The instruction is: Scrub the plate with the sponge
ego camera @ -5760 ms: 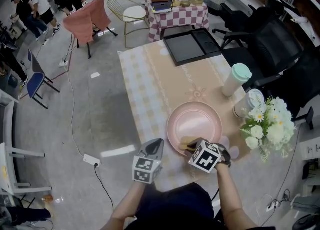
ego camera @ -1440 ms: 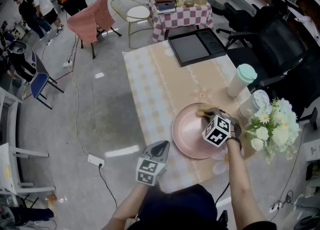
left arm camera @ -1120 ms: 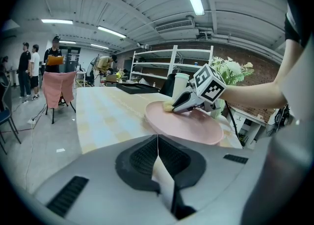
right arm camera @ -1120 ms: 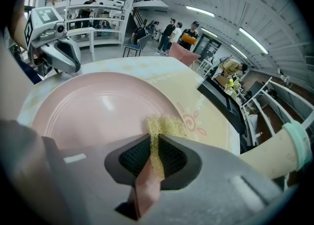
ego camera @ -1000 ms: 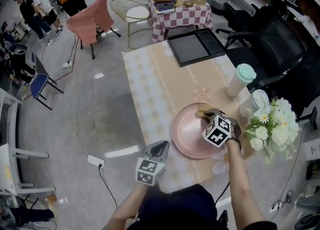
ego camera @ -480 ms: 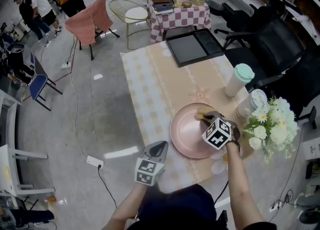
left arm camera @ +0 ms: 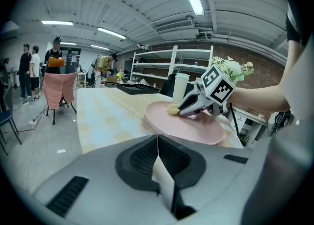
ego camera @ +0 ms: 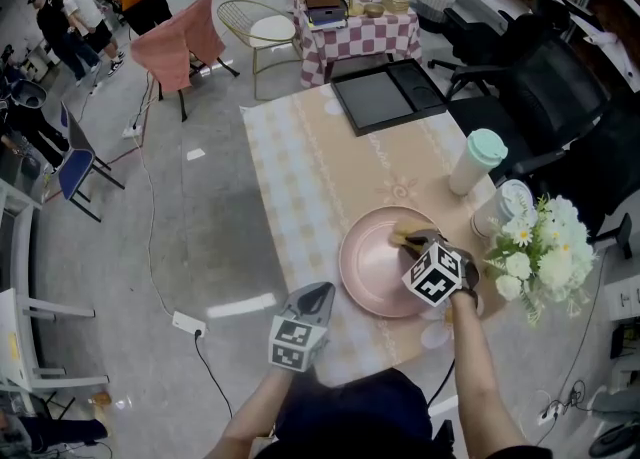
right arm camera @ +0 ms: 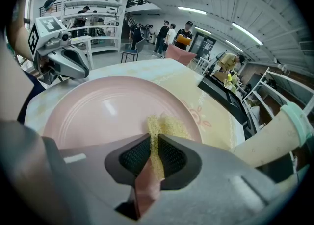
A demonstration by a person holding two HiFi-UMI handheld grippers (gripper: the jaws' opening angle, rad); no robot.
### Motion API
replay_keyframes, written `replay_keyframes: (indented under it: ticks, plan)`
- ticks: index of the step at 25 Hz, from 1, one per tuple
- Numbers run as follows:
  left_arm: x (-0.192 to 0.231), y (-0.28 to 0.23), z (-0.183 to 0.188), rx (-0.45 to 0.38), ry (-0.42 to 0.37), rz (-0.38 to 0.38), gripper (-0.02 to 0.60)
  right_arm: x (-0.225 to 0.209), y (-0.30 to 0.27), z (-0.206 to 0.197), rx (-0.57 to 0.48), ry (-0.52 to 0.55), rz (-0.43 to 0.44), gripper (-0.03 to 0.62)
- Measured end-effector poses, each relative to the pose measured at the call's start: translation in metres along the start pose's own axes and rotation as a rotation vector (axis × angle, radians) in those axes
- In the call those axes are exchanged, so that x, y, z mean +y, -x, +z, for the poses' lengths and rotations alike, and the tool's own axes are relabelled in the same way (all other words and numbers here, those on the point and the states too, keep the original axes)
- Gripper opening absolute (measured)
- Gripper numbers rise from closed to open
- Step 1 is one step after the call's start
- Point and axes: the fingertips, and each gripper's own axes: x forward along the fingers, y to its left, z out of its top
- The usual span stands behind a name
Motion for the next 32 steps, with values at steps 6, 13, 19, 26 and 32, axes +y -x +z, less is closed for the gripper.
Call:
replay_keyframes:
  ticks: [6, 13, 19, 26, 32]
  plan:
    - [0.0, 0.0, 0.0, 0.003, -0.001, 0.003, 0.012, 0.007, 0.004, -0.002, -0.001, 0.005, 0.004, 0.051]
    - [0.001, 0.0, 0.001, 0.002, 0.008, 0.003, 0.012, 0.019, 0.009, -0.005, 0.009, 0.016, 0.022, 0.051]
    - [0.002, 0.0, 0.0, 0.0, 0.011, 0.004, 0.012, 0.028, 0.012, -0.008, 0.012, 0.022, 0.019, 0.051]
    - [0.002, 0.0, 0.0, -0.004, 0.008, 0.006, 0.012, 0.036, 0.015, -0.01, 0.014, 0.014, 0.021, 0.051]
    - [0.001, -0.001, -0.002, -0.007, 0.011, 0.006, 0.012, 0.042, 0.018, -0.012, 0.013, 0.001, 0.03, 0.051]
